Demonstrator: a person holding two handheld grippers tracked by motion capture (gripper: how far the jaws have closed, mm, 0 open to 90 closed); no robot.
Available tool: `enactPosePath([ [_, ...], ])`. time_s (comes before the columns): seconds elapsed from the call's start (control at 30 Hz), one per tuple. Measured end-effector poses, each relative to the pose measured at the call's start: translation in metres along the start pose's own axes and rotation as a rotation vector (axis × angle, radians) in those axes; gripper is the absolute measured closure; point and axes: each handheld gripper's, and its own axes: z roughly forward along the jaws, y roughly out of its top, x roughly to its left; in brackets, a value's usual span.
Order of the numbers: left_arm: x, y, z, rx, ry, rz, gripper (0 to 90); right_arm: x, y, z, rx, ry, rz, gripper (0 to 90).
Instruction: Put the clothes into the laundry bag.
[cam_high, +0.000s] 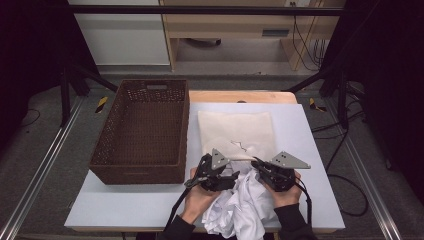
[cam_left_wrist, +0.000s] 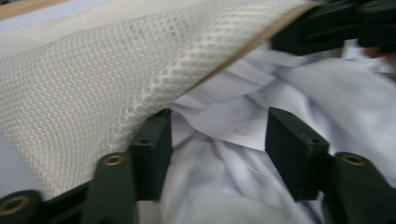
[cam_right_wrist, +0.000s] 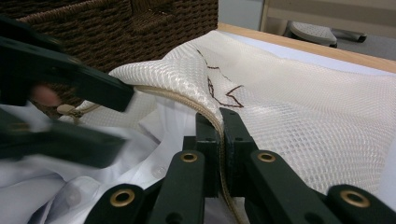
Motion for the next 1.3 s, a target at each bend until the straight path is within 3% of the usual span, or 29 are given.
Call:
enactPosePath([
  [0.07, -0.005, -0.005, -0.009, 0.007, 0.001, 0.013, 31.0, 0.0, -0.001, 0.0, 0.002, 0.0, 0.001, 87.1],
  [0.17, -0.006, -0.02, -0.011, 0.007, -0.044, -0.053, 29.4, -0.001, -0.002, 0.0, 0.003, 0.001, 0.002, 87.1],
  [0.23, -0.007, -0.034, -0.002, 0.032, -0.071, -0.102, 27.4, -0.001, -0.002, 0.0, 0.007, 0.001, 0.005, 87.1],
  [0.33, -0.011, -0.046, 0.011, 0.041, -0.046, -0.119, 24.3, 0.0, -0.003, 0.001, 0.011, 0.005, 0.003, 87.0],
  [0.4, -0.016, -0.046, 0.013, 0.05, -0.032, -0.091, 27.6, 0.001, -0.003, 0.003, 0.021, 0.008, 0.003, 87.0],
  [0.43, -0.019, -0.045, 0.015, 0.076, -0.008, -0.061, 32.1, 0.001, -0.003, 0.004, 0.022, 0.009, 0.001, 87.0],
  [0.53, -0.026, -0.043, 0.019, 0.117, 0.074, 0.017, 53.4, 0.003, -0.004, 0.005, 0.026, 0.015, 0.003, 87.0],
  [0.63, -0.027, -0.04, 0.017, 0.11, 0.096, 0.032, 70.4, 0.005, -0.003, 0.005, 0.026, 0.016, -0.004, 87.1],
  [0.77, -0.022, -0.027, 0.015, 0.063, 0.111, 0.023, 74.6, 0.005, -0.002, 0.005, 0.018, 0.018, 0.002, 87.2],
  [0.87, -0.016, -0.013, 0.027, 0.071, 0.157, 0.047, 74.6, 0.006, 0.001, 0.002, -0.002, 0.018, -0.002, 87.2],
  [0.97, -0.007, -0.008, 0.046, 0.096, 0.193, 0.05, 73.6, 0.005, 0.003, 0.0, -0.017, 0.021, -0.004, 87.1],
  [1.03, 0.0, -0.008, 0.054, 0.097, 0.18, 0.039, 69.4, 0.004, 0.002, 0.0, -0.014, 0.018, -0.003, 87.1],
  [1.1, 0.003, -0.009, 0.05, 0.079, 0.162, 0.01, 62.4, 0.003, 0.001, 0.001, -0.005, 0.015, -0.005, 87.0],
  [1.2, 0.002, -0.009, 0.032, 0.042, 0.09, -0.011, 45.6, 0.001, 0.0, 0.002, 0.0, 0.016, -0.002, 87.0],
  [1.3, -0.001, -0.011, 0.009, 0.005, 0.026, 0.002, 32.4, 0.0, 0.0, 0.001, 0.0, 0.01, 0.001, 86.8],
])
